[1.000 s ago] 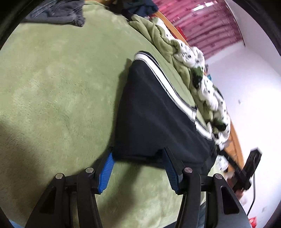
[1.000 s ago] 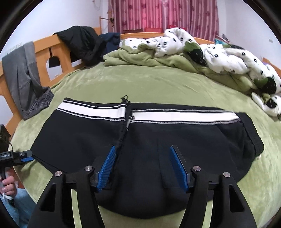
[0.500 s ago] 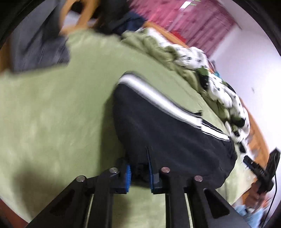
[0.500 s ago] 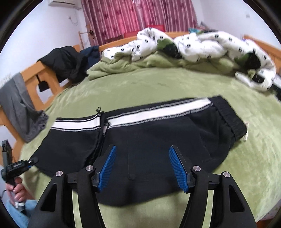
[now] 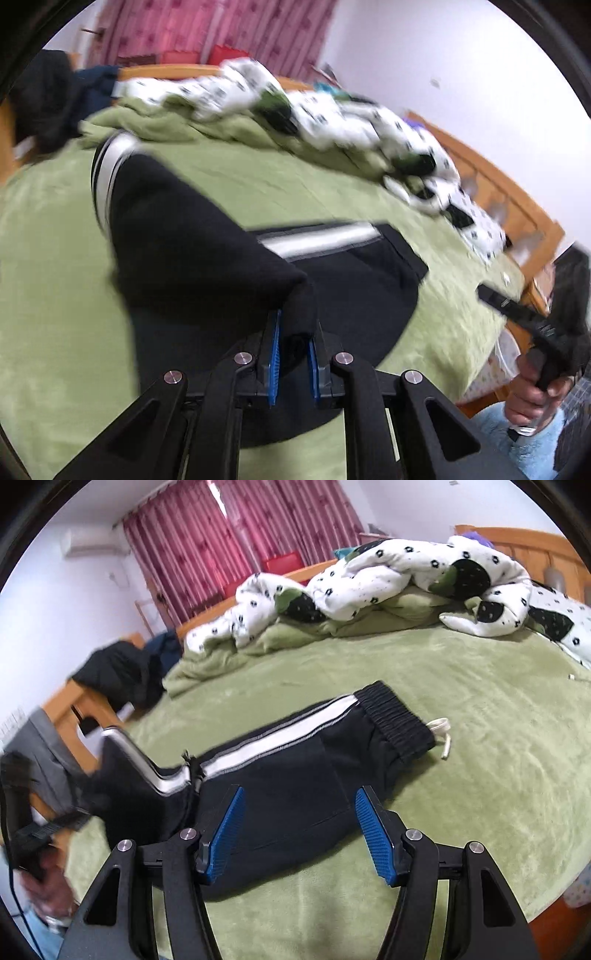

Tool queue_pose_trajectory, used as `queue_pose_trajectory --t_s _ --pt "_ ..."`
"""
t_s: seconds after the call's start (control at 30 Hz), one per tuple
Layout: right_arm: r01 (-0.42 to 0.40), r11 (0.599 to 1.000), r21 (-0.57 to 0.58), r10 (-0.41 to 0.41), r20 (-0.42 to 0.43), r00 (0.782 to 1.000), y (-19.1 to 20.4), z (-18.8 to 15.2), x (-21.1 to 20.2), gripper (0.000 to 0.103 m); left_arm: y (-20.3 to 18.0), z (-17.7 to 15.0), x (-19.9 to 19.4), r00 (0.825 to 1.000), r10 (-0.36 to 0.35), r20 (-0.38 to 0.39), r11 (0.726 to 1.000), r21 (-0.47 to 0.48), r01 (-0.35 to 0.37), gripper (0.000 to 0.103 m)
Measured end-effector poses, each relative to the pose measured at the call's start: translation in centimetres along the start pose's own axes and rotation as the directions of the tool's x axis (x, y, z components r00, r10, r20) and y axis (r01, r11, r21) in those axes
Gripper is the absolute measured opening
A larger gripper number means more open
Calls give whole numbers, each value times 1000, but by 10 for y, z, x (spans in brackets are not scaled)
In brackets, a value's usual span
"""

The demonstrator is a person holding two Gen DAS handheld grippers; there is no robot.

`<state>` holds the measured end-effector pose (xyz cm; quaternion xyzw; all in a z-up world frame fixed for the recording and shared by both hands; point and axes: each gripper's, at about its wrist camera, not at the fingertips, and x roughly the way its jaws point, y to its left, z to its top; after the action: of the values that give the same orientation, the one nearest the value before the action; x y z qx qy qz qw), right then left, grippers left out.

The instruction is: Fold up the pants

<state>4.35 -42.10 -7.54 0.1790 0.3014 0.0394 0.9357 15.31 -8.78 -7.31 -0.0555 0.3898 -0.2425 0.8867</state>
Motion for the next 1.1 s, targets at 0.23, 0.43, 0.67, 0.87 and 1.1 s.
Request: queue_pose_trajectory --t_s 0.23,0.43,0.67,0.87,1.1 --pt "-8 996 83 9 -11 1000 -31 -4 -4 63 -27 -49 73 984 -96 -148 995 -33 92 13" --pt "-111 991 74 114 -35 993 -22 -7 4 63 -9 -48 30 967 -250 -55 966 -83 245 41" --pt "-150 988 47 155 -136 979 17 -15 47 63 39 -69 -34 999 5 48 1000 15 -5 59" --pt "-175 985 6 170 -272 947 71 -28 107 63 111 -100 -43 999 41 6 990 -134 -40 59" --pt "-147 988 -53 109 -434 894 104 -50 175 48 134 -123 -28 1000 -12 -1 971 -237 12 59"
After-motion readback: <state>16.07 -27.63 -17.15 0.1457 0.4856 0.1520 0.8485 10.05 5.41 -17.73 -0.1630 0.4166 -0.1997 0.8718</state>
